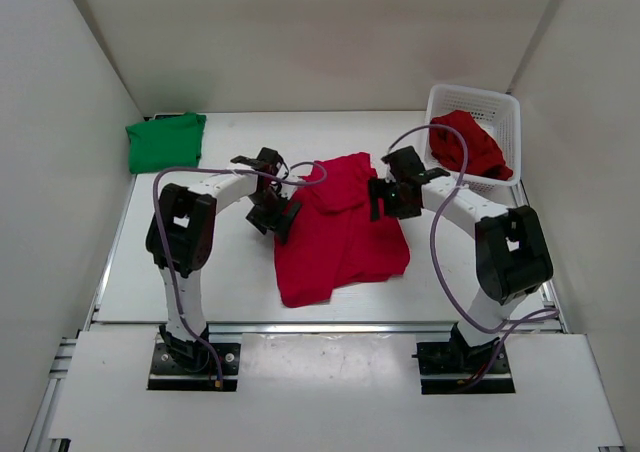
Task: Fold and stack the t-shirts
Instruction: Flatten out the tshirt
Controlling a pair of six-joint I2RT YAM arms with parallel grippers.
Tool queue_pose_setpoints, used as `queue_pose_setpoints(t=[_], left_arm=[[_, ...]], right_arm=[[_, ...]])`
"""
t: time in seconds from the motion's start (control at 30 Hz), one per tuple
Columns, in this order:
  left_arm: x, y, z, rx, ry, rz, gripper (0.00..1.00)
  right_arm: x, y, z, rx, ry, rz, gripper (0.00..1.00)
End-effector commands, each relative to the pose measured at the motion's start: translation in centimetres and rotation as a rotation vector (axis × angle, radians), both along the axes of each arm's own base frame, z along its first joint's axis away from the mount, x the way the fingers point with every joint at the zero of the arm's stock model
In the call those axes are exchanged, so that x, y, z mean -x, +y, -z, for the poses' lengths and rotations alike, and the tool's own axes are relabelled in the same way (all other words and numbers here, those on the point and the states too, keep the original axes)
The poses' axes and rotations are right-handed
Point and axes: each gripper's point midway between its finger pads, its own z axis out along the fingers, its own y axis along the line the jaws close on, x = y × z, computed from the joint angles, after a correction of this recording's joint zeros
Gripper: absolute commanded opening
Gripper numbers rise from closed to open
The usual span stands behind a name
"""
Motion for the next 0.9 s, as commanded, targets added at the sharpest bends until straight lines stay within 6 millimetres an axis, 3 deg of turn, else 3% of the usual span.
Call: queue_pose_setpoints(t=[0.0, 0.1, 0.13, 0.17, 0.2, 0.27, 0.37, 0.4, 0.5, 0.57, 0.67, 0.8, 0.87], left_arm=[[0.1, 0.2, 1.9, -0.004, 0.026, -0.02, 0.77], [0.6, -0.4, 2.2, 0.034, 0.068, -0.011, 0.55], [0.6, -0.9, 1.8, 0.062, 0.072, 0.006, 0.43], [0.6, -1.3, 1.7, 0.091, 0.085, 0.004, 0.26], [0.8, -1.4, 1.5, 0.099, 0.094, 0.008, 0.17], [-0.2, -1.5, 0.3, 0.136, 0.067, -0.003, 0.02], [-2.8, 0.8, -1.4, 0.131, -0.004, -0.055, 0.0], [-3.4, 1.6, -2.4, 0.121, -0.032, -0.066, 0.0], [-7.2, 6.1, -5.6, 0.109, -0.125, -0.15, 0.0], [-10.4, 9.6, -9.2, 0.103, -0.227, -0.227, 0.0], [-12.5, 13.2, -12.8, 0.033, -0.35, -0.257, 0.0], [-13.1, 14.5, -15.5, -0.041, -0.448, -0.227, 0.0], [-13.2, 13.6, -16.6, -0.031, -0.472, -0.217, 0.0]], right_arm=[[3.3, -1.6, 1.1, 0.044, 0.087, 0.053, 0.86], [5.0, -2.6, 3.2, 0.062, 0.144, 0.082, 0.85], [5.8, -3.0, 4.3, 0.064, 0.177, 0.088, 0.83], [5.9, -2.9, 4.2, 0.042, 0.178, 0.086, 0.76], [6.3, -2.7, 4.6, 0.024, 0.188, 0.078, 0.7], [6.4, -2.8, 4.9, 0.003, 0.2, 0.085, 0.43], [6.2, -2.6, 4.4, -0.033, 0.211, 0.086, 0.08], [5.8, -2.6, 4.0, -0.036, 0.198, 0.078, 0.03], [3.7, -3.0, 1.3, -0.051, 0.106, 0.072, 0.0], [1.8, -4.0, -1.3, -0.082, 0.027, 0.108, 0.0], [-1.2, -5.0, -6.1, -0.172, -0.102, 0.143, 0.01], [-1.8, -3.4, -9.4, -0.312, -0.197, 0.019, 0.0], [-1.5, -2.5, -9.7, -0.296, -0.224, -0.041, 0.0]])
